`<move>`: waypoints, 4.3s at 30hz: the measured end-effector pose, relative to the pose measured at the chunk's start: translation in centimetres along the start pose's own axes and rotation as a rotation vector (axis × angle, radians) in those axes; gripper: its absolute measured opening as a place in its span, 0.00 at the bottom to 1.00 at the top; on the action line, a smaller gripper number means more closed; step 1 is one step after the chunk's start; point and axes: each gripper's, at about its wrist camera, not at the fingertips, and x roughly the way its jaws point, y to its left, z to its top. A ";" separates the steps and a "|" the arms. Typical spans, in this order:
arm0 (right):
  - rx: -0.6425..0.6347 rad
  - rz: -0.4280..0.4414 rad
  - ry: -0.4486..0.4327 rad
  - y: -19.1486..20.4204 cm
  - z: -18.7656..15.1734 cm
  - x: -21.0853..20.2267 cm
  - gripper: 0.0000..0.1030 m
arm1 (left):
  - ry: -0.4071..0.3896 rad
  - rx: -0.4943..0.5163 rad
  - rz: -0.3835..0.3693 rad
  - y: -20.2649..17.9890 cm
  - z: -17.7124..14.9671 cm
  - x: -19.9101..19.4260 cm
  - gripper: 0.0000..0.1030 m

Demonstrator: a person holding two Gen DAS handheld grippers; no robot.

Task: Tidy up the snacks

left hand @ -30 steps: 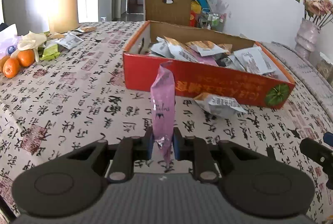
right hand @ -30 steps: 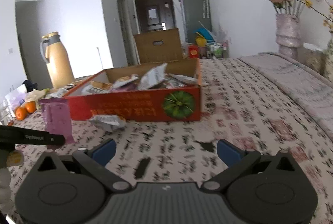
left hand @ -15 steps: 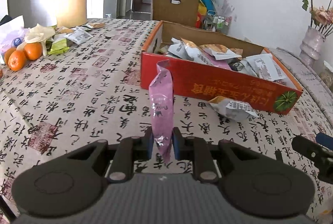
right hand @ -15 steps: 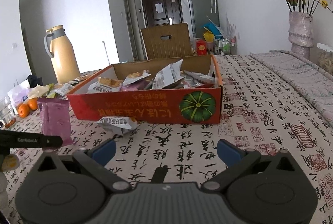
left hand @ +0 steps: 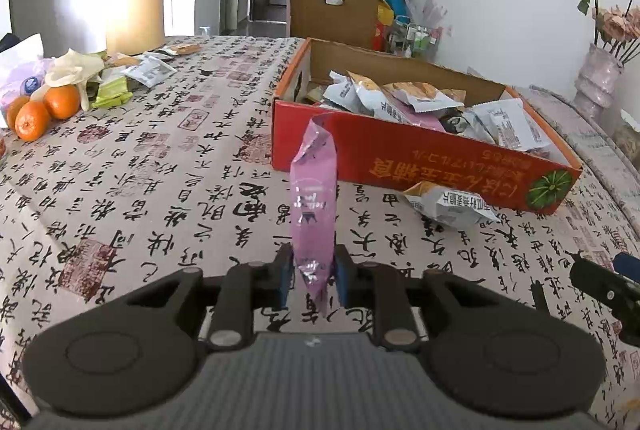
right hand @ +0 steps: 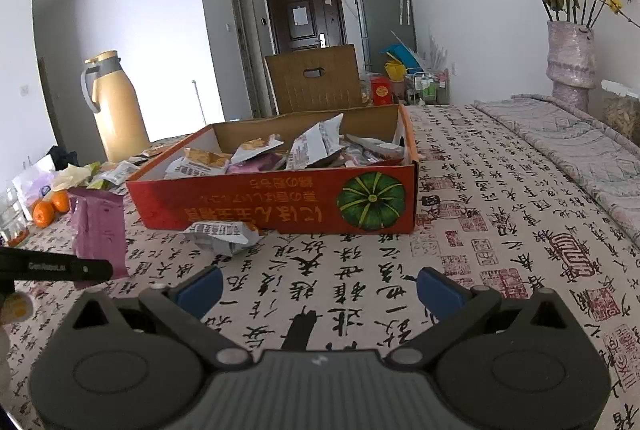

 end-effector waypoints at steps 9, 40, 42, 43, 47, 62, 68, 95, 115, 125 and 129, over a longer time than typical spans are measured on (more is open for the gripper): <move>-0.007 -0.014 0.018 0.0 0.4 1.5 1.00 | 0.028 0.009 0.006 0.0 1.4 2.3 0.52; -0.031 0.000 0.049 1.3 0.1 2.7 1.00 | 0.050 0.115 -0.006 -0.9 -1.7 1.7 0.69; -0.031 -0.001 0.049 1.4 0.0 2.6 1.00 | 0.045 0.096 -0.016 -0.6 -1.7 1.5 0.67; -0.033 -0.001 0.048 1.5 0.0 2.5 1.00 | 0.040 0.092 -0.019 -0.5 -1.8 1.4 0.66; -0.033 0.007 0.044 1.7 -0.1 2.1 1.00 | 0.033 0.082 -0.018 -0.4 -1.8 1.2 0.65; -0.061 0.061 0.041 5.1 3.1 4.3 1.00 | -0.047 0.018 0.005 1.6 0.4 -0.1 0.66; -0.069 0.066 0.094 7.7 4.9 7.7 0.99 | -0.061 -0.001 0.013 2.5 1.5 0.2 0.66; -0.023 0.076 0.079 6.6 5.0 5.9 0.39 | -0.093 -0.022 0.010 2.0 3.6 0.3 0.66; -0.047 -0.024 -0.101 2.1 13.8 7.9 0.39 | -0.183 0.025 0.019 -3.7 11.7 1.1 0.66; 0.001 -0.051 -0.144 0.8 15.6 11.6 0.39 | -0.202 -0.006 0.033 -5.7 14.5 4.0 0.66; 0.010 -0.054 -0.176 0.2 15.4 12.8 0.39 | -0.204 -0.040 0.036 -5.6 15.0 5.9 0.66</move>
